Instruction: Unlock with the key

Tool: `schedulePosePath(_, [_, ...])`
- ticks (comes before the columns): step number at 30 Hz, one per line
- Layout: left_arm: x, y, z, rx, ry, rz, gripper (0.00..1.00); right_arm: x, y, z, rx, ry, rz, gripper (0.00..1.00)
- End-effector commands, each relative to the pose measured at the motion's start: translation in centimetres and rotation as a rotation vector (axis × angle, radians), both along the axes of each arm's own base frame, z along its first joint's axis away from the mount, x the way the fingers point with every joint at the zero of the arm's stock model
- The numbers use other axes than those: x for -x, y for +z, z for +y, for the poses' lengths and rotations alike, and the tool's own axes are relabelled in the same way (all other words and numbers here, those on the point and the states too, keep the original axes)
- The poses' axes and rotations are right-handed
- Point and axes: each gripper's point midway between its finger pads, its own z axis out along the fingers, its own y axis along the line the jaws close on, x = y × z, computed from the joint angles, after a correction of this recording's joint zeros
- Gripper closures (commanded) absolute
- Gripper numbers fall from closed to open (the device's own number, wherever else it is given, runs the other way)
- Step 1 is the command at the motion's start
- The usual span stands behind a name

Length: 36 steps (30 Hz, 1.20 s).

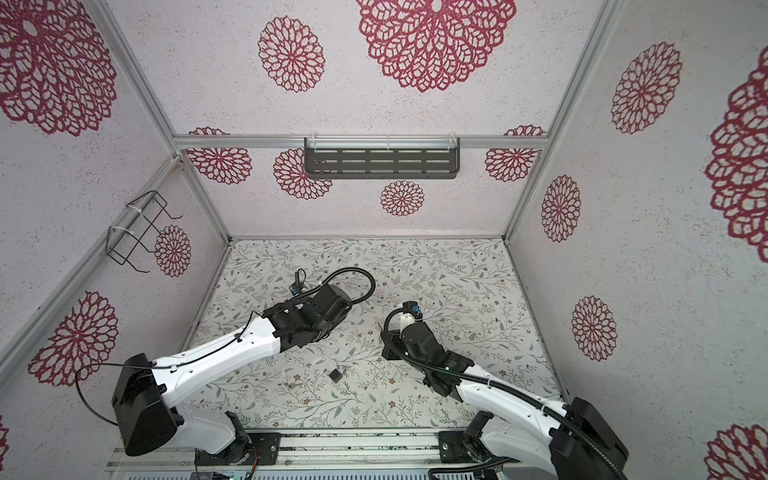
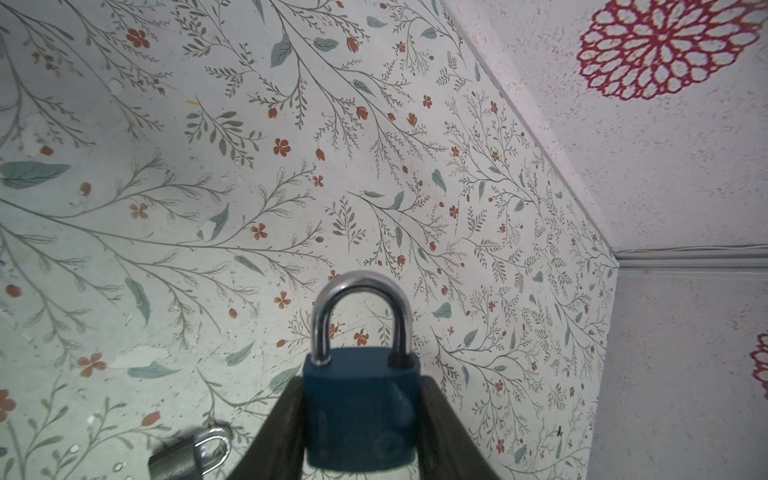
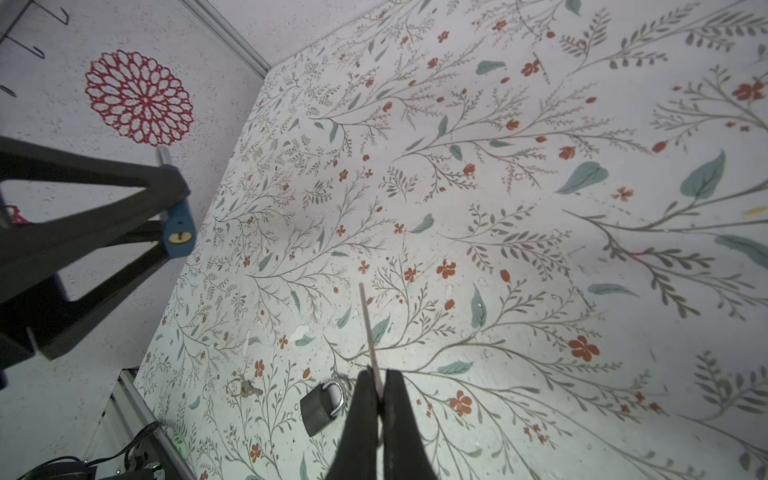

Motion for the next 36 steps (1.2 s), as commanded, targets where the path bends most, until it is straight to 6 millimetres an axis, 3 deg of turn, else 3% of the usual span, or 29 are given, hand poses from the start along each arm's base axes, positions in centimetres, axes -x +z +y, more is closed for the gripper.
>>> schedulePosePath(1, [-1.0, 1.4, -1.1, 0.084, 0.011, -0.039, 0.91, -1.0, 3.6, 0.9, -0.065, -0.070, -0.118, 1.00])
schedulePosePath(7, [-0.8, 1.0, -2.4, 0.173, 0.015, -0.016, 0.91, -0.6, 5.2, 3.2, -0.125, -0.061, -0.184, 1.00])
schedulePosePath(13, [-0.4, 1.3, -2.2, 0.182, 0.029, -0.022, 0.91, -0.8, 6.0, 5.2, -0.176, -0.015, -0.200, 1.00])
schedulePosePath(25, [-0.4, 1.8, -2.5, 0.190, 0.010, -0.038, 0.92, -0.5, 5.9, 7.5, -0.188, 0.071, -0.192, 1.00])
schedulePosePath(36, [0.0, 1.4, -2.6, 0.188, 0.002, -0.025, 0.93, -0.9, 5.8, 8.1, -0.187, 0.077, -0.183, 1.00])
